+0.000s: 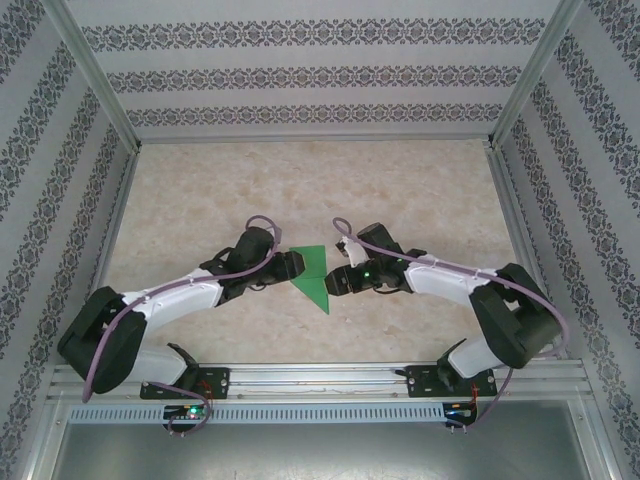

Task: Fold a paper plane with a square sheet of paper (fold left side to right side)
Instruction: Fold the triangle at the center of the table, then fourth fold the wing at the center of the table.

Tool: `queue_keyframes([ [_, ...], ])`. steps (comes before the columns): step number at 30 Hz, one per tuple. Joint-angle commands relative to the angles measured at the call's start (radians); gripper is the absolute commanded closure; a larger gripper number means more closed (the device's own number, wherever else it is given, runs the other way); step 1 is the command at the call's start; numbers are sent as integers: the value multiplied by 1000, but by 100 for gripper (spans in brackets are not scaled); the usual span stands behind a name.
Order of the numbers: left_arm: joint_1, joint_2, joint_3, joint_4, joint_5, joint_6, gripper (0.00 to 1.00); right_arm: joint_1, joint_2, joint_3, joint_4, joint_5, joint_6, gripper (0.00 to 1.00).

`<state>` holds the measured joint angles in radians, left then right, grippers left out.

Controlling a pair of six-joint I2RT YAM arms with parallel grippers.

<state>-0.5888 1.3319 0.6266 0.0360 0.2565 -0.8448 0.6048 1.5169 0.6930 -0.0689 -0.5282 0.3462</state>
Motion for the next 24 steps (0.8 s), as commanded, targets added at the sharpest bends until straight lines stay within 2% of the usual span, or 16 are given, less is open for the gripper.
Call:
queue_keyframes([
  [1, 36, -27, -45, -67, -4, 23, 50, 10, 50, 34, 67, -53, -40, 43],
  [4, 61, -41, -76, -41, 17, 13, 49, 18, 95, 46, 107, -72, -28, 47],
  [7, 86, -42, -98, -10, 43, 3, 48, 23, 133, 63, 126, -83, -17, 56],
  [9, 100, -37, -112, 22, 72, -5, 47, 23, 143, 66, 137, -86, -13, 65],
  [13, 125, -8, -119, 68, 125, -17, 46, 17, 131, 60, 135, -73, -10, 92],
  [15, 136, 6, -120, 94, 148, -21, 46, 14, 109, 46, 133, -60, -9, 100],
  [24, 173, 102, -87, 192, 240, -37, 46, -3, 45, -16, 179, -82, 22, 100],
])
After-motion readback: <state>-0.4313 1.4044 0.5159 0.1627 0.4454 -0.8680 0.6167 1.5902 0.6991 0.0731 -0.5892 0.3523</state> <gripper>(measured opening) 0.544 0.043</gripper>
